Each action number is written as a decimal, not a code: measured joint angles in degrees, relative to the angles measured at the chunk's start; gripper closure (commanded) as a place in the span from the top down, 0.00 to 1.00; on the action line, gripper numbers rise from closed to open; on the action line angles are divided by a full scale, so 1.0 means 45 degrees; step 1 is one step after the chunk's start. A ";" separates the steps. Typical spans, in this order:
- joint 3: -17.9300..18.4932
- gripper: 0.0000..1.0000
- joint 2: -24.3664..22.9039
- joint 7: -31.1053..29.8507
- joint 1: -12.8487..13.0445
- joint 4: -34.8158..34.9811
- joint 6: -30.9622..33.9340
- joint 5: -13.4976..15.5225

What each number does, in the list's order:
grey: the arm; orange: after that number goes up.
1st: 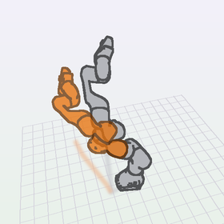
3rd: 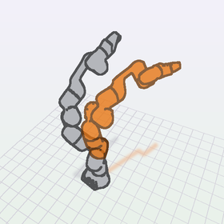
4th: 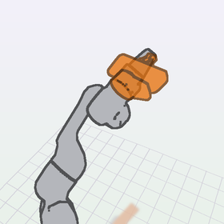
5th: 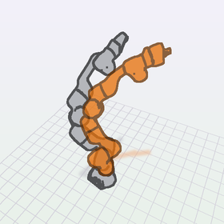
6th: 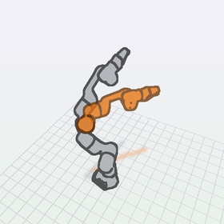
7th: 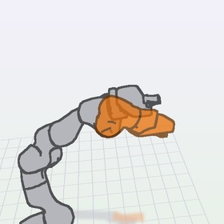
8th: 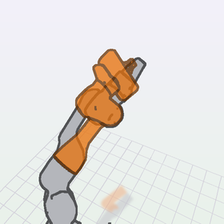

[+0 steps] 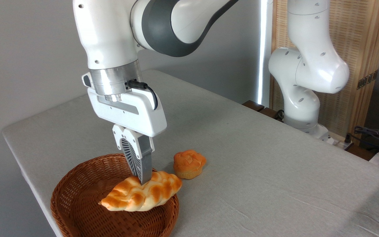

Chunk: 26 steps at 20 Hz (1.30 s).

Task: Put bread into the basket
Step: 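Carry the braided roll over the wicker basket and lower it, then open the gripper to release the roll into the basket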

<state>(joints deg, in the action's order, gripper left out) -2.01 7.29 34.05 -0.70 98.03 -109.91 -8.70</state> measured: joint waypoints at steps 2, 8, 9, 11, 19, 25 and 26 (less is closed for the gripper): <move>0.0001 0.00 0.0034 -0.0159 0.0000 -0.0172 -0.0108 0.0032; -0.0234 0.74 0.0549 -0.0561 0.0008 -0.0747 -0.0368 0.0189; -0.0356 0.80 0.0675 -0.0562 0.0013 -0.0749 -0.0599 0.0149; -0.0475 0.94 0.0882 -0.0562 0.0020 -0.0749 -0.0918 -0.0055; -0.0712 1.00 0.1185 -0.0562 0.0021 -0.0742 -0.1353 -0.1724; -0.0767 1.00 0.1241 -0.0562 0.0019 -0.0715 -0.1353 -0.1728; -0.0790 1.00 0.1243 -0.0562 0.0020 -0.0713 -0.1353 -0.1728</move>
<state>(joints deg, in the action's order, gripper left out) -5.57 12.88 31.52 -0.61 94.82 -115.99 -16.47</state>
